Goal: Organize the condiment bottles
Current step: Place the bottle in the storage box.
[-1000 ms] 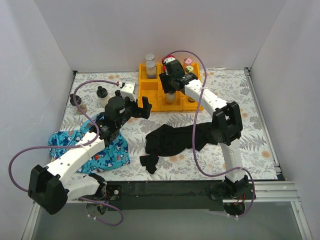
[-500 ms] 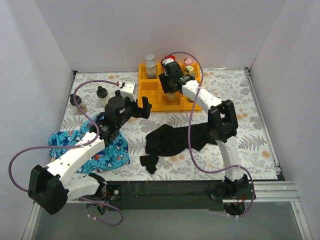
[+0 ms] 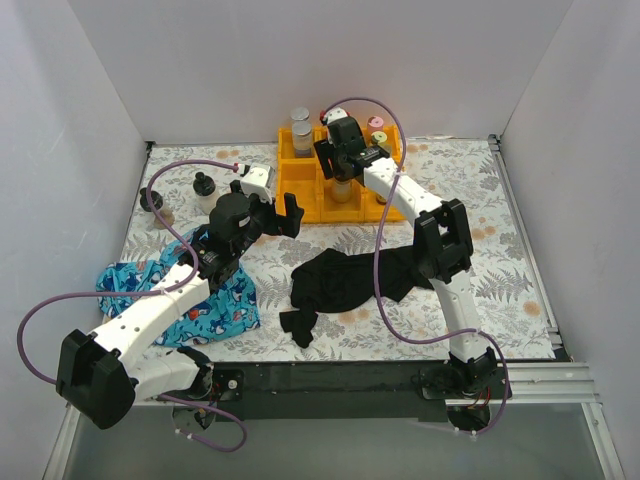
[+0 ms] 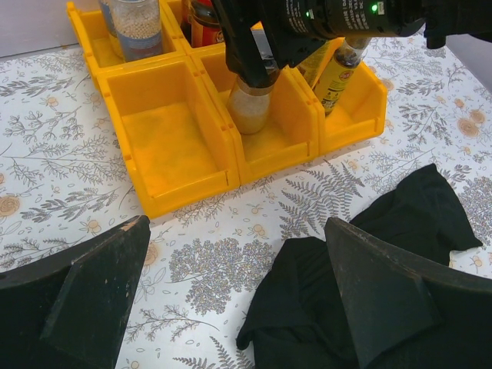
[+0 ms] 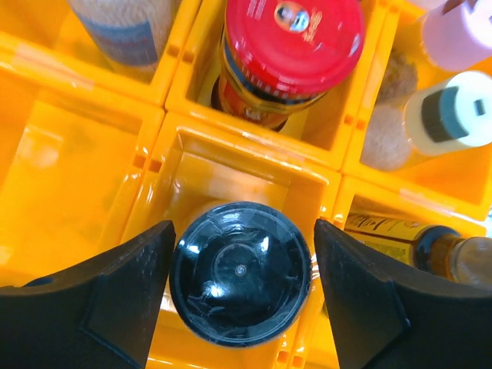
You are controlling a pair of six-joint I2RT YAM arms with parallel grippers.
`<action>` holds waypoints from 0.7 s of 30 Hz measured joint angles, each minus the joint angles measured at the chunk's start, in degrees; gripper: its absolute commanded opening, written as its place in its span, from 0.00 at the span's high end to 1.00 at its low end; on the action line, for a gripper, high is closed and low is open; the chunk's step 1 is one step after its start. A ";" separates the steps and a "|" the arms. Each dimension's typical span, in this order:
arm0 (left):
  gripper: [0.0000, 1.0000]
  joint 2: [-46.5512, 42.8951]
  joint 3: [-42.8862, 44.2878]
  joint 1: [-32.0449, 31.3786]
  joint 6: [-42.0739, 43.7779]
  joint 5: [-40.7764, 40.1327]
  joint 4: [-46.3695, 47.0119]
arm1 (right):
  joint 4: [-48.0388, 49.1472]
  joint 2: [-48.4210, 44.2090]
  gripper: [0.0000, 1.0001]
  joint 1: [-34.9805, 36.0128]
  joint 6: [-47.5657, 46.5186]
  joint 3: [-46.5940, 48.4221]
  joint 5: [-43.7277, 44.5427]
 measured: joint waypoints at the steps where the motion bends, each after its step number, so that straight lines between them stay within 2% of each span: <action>1: 0.02 0.00 0.00 0.00 0.00 -0.02 0.00 | 0.24 0.00 0.10 0.00 -0.09 0.28 0.09; 6: 0.02 0.00 0.00 0.00 0.00 -0.02 0.00 | 1.03 -1.88 0.01 0.00 -0.13 -0.59 0.35; 11: 0.02 0.00 -0.11 0.00 0.00 -0.22 0.02 | 1.11 -11.21 0.01 0.07 2.05 -8.33 -0.55; 21: 0.02 -0.81 -1.44 0.00 -0.35 -2.58 -0.02 | 5.68 -48.13 0.01 3.10 9.42 -42.32 -4.66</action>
